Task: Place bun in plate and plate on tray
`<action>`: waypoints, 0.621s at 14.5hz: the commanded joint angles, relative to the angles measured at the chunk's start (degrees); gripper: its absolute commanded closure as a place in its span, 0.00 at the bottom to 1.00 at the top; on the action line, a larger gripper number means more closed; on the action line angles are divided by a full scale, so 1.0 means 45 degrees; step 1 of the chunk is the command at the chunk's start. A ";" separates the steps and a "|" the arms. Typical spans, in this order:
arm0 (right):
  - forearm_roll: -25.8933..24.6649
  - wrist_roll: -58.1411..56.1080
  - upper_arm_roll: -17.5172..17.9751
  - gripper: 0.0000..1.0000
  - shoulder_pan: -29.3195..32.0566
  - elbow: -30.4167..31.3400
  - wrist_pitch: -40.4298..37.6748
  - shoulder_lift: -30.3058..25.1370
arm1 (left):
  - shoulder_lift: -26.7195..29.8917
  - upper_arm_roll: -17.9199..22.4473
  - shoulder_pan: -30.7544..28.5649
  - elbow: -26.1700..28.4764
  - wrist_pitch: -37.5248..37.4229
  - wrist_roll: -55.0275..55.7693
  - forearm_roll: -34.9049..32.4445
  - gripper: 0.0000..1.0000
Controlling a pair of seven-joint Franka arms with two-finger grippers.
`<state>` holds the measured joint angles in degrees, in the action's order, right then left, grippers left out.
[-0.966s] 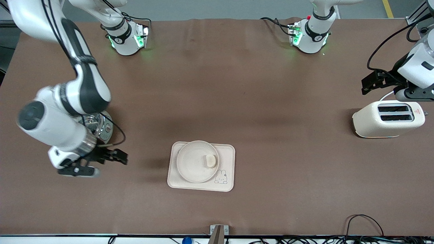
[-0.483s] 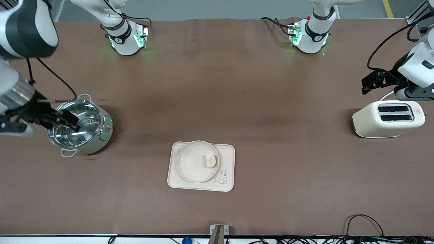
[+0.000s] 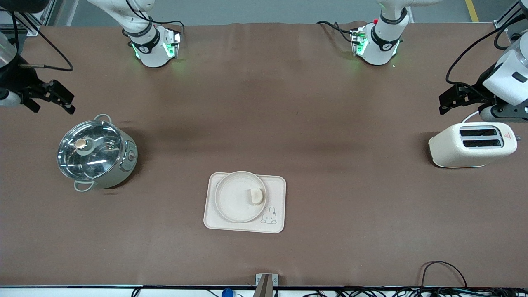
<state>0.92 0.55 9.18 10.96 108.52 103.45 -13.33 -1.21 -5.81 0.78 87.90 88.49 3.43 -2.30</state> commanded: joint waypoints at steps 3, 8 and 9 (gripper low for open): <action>0.0244 -0.0709 -0.0008 0.00 0.0220 -0.2452 -0.2104 0.1475 | -0.0044 0.0022 0.0119 -0.0509 -0.0465 -0.0060 0.0043 0.00; 0.0244 -0.0631 0.0030 0.00 0.0124 -0.2730 -0.2480 0.1575 | -0.0044 0.0022 0.0080 -0.0568 -0.0661 -0.0040 0.0199 0.00; 0.0244 -0.0630 0.0050 0.00 0.0103 -0.2749 -0.2500 0.1556 | -0.0044 0.0022 0.0061 -0.0568 -0.0661 -0.0040 0.0199 0.00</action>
<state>1.08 -1.71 8.79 11.04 97.39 93.45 -6.40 -1.20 -5.82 1.10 86.66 86.94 3.43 -2.30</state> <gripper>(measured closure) 0.000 0.000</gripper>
